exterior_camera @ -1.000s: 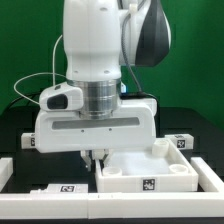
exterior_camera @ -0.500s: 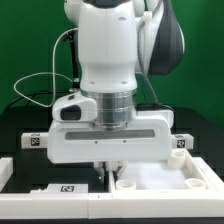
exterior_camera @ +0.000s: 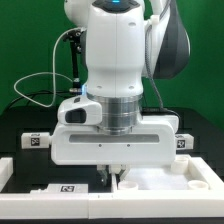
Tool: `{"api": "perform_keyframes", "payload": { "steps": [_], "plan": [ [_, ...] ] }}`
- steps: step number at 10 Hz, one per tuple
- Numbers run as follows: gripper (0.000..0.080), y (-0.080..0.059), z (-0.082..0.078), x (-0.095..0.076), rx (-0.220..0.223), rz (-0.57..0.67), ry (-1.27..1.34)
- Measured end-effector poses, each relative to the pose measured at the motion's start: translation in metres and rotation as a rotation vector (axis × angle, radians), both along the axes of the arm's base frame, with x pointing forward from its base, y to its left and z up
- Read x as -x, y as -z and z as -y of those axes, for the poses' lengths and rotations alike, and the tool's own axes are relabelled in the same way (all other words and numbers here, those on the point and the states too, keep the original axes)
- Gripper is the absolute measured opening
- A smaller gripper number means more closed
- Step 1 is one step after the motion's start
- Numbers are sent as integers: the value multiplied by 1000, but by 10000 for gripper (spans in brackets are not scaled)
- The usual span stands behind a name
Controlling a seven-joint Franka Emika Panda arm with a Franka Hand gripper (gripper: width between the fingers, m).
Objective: Assemble one leg
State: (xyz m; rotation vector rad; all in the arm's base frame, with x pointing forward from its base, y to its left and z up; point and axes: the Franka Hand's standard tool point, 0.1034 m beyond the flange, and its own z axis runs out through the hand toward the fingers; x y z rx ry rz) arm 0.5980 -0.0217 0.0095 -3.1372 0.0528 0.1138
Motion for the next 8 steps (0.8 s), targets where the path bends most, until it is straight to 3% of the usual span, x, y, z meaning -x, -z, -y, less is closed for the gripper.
{"api": "perform_keyframes", "payload": {
  "steps": [1,2,3,4,5,6,7,8],
  "plan": [
    [54,0,0,0,-1,0,-1],
    [131,0,0,0,-1,0,-1],
    [267,0,0,0,-1,0,-1],
    [267,0,0,1,-2,-1,-3],
    [466,-7,4,12,-26,-24,-11],
    [584,-22,4,32,-38,-64,-15],
    [584,-40,-5,46,-37,-69,-12],
    [637,-59,-16,60,-39,-66,-19]
  ]
}}
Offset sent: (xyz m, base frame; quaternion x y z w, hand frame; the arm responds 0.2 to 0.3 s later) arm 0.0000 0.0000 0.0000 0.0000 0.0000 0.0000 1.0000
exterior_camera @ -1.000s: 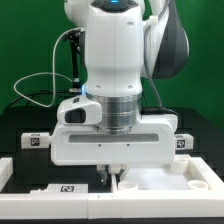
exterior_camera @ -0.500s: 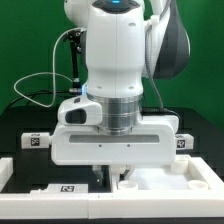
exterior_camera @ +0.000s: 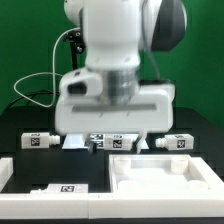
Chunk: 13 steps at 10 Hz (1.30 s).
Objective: Assemble one leg
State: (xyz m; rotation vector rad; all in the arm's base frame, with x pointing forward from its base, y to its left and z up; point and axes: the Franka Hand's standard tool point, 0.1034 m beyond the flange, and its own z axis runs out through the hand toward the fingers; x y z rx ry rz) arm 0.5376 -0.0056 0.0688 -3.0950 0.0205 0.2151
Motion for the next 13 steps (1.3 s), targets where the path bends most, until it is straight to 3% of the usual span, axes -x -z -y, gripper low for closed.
{"api": "perform_keyframes", "payload": {
  "steps": [1,2,7,10,13],
  "plan": [
    [647,-12,0,4,-3,-12,6],
    [647,-13,7,0,2,-3,11],
    [648,-11,4,3,1,-2,-10],
    [648,-13,-14,48,3,59,-128],
    [648,-12,-13,46,3,60,-124]
  ]
}}
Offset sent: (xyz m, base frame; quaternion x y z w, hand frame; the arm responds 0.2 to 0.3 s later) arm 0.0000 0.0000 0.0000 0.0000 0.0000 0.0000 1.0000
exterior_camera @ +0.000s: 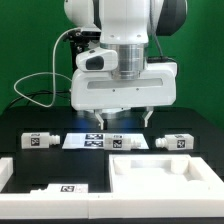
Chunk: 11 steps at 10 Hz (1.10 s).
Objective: Assemble one leg
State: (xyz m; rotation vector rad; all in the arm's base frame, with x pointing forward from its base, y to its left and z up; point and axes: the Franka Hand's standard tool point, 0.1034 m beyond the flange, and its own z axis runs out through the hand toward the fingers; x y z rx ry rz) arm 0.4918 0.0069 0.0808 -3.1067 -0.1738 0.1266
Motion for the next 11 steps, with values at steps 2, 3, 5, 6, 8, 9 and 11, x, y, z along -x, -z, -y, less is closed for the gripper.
{"api": "perform_keyframes", "payload": {
  "steps": [2,3,5,6,8,9,11],
  "plan": [
    [648,0,0,1,0,-1,1],
    [648,0,-1,5,0,12,142],
    [648,-1,2,13,-29,34,321],
    [648,1,8,11,-33,85,315],
    [648,2,3,14,-35,63,320],
    [648,3,4,15,-34,62,323],
    [648,5,10,19,-43,67,532]
  ]
}}
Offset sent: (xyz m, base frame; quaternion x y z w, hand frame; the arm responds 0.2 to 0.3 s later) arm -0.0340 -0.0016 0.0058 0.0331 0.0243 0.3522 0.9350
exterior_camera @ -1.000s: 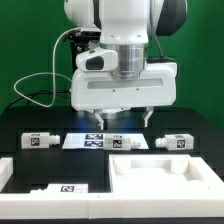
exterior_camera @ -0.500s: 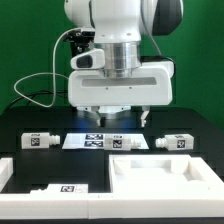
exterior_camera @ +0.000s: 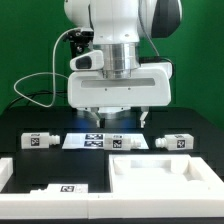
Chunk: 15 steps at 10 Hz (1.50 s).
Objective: Assemble one leg
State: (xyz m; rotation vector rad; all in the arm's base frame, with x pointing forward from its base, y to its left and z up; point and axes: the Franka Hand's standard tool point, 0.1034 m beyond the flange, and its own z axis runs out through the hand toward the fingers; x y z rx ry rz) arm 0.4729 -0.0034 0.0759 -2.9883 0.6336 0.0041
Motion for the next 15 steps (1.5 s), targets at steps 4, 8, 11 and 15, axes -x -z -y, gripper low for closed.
{"api": "perform_keyframes", "payload": {
  "steps": [4,8,11,15],
  "plan": [
    [648,6,2,11,-78,-17,552],
    [648,13,4,24,-108,-66,898],
    [648,37,6,62,-143,-135,1357],
    [648,47,6,69,-126,-139,1376]
  ]
}}
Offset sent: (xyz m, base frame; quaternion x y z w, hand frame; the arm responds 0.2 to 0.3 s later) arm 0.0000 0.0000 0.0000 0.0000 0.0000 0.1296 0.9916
